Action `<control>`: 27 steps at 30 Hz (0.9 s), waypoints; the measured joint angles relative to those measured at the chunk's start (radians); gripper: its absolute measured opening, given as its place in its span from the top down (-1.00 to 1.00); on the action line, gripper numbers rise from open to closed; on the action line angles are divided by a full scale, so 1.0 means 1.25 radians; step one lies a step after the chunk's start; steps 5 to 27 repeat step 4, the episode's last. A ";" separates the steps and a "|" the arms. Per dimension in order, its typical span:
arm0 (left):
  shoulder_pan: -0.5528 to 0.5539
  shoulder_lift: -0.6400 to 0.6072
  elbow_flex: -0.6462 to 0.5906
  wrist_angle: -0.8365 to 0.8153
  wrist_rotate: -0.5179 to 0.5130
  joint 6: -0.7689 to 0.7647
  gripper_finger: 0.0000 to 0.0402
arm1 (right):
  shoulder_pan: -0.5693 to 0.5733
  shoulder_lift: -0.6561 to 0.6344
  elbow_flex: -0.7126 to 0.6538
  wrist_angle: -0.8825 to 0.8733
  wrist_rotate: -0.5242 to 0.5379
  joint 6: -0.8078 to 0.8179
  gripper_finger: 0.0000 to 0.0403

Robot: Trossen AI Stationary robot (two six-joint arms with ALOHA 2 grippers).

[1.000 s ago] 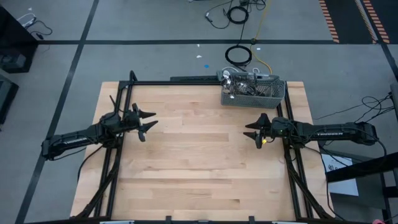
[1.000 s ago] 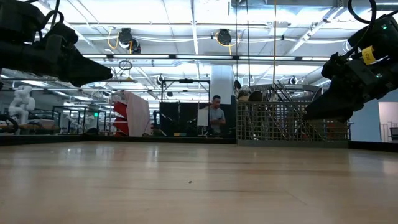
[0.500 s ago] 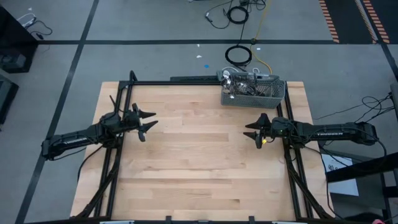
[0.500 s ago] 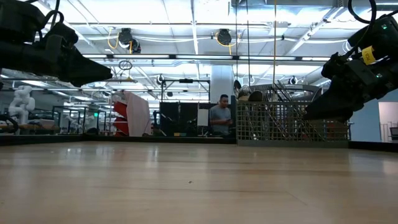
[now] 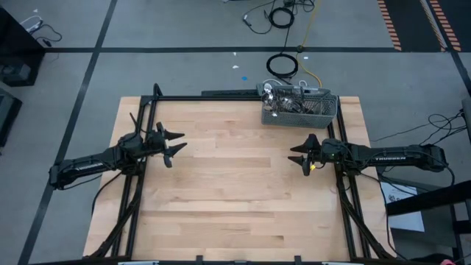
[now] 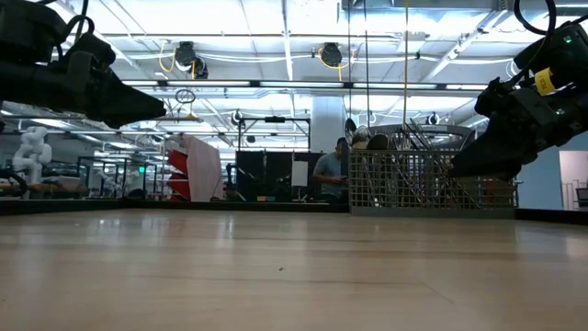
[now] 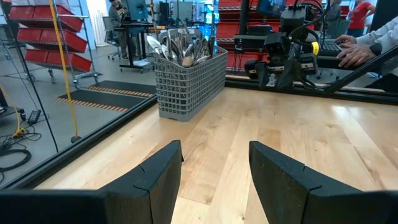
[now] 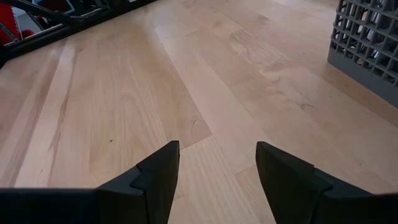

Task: Sort silverware
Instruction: Return to Home Position

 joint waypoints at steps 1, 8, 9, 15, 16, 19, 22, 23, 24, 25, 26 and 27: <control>0.000 0.000 0.000 0.000 0.000 0.000 0.03 | 0.000 0.000 0.000 0.000 0.000 0.000 -0.01; 0.000 0.000 0.000 0.000 0.000 0.000 0.03 | 0.000 0.000 0.000 0.000 0.000 0.000 -0.01; 0.000 0.000 0.000 0.000 0.000 0.000 0.03 | 0.000 0.000 0.000 0.000 0.000 0.000 -0.01; 0.000 0.000 0.000 0.000 0.000 0.000 0.03 | 0.000 0.000 0.000 0.000 0.000 0.000 -0.01; 0.000 0.000 0.000 0.000 0.000 0.000 0.03 | 0.000 0.000 0.000 0.000 0.000 0.000 -0.01; 0.000 0.000 0.000 0.000 0.000 0.000 0.03 | 0.000 0.000 0.000 0.000 0.000 0.000 -0.01; 0.000 0.000 0.000 0.000 0.000 0.000 0.03 | 0.000 0.000 0.000 0.000 0.000 0.000 -0.01; 0.000 0.000 0.000 0.000 0.000 0.000 0.03 | 0.000 0.000 0.000 0.000 0.000 0.000 -0.01; 0.000 0.000 0.000 0.000 0.000 0.000 0.03 | 0.000 0.000 0.000 0.000 0.000 0.000 -0.01; 0.000 0.000 0.000 0.000 0.000 0.000 0.03 | 0.000 0.000 0.000 0.000 0.000 0.000 -0.01; 0.000 0.000 0.000 0.000 0.000 0.000 0.03 | 0.000 0.000 0.000 0.000 0.000 0.000 -0.01; 0.000 0.000 0.000 0.000 0.000 0.000 0.03 | 0.000 0.000 0.000 0.000 0.000 0.000 -0.01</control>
